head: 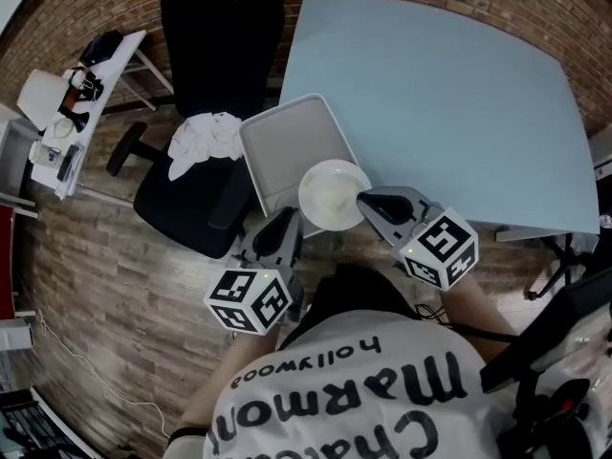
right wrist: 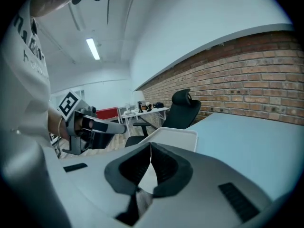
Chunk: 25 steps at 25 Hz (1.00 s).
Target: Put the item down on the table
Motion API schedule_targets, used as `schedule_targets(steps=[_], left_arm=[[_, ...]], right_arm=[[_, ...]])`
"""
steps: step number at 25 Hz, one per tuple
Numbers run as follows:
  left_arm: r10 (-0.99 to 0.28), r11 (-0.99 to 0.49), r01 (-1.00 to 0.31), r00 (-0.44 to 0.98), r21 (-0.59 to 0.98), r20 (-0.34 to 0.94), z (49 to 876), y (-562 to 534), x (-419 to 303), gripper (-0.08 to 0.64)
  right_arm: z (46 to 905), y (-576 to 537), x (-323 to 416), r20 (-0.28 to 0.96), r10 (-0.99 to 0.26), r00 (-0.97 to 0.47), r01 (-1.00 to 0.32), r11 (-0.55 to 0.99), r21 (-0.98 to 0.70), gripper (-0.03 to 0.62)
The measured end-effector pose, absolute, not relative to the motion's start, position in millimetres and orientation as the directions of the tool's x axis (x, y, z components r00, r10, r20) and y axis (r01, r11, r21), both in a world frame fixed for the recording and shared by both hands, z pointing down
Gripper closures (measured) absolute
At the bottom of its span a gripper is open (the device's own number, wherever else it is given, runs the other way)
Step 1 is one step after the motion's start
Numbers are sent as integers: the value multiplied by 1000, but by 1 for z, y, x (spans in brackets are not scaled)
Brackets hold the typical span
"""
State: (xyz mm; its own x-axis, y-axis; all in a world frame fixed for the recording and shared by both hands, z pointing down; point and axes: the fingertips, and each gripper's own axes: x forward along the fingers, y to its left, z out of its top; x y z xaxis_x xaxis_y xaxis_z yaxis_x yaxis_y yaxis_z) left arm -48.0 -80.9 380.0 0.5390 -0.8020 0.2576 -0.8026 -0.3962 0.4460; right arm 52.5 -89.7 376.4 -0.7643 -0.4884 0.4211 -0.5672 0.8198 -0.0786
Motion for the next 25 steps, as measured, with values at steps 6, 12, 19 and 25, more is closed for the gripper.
schedule_targets(steps=[6,12,19,25], left_arm=[[-735,-491,-674,661,551,153,372,-59,-35,535],[-709,-520,-707,670,480,219,382,-44,-31,535],[-709,-525,-710,670,470,220,380,-36,-38,535],[-715,-530,-712,667,460,208,376,-28,-46,535]], right_arm=[[369,-56,38,438,-492,-752,-539,842,21,581],[364,-52,57,433,-581,-689,-641,768,10,581],[359,-49,73,428,-651,-627,-711,702,28,583],[360,-41,70,437,-659,-612,-721,692,33,583]])
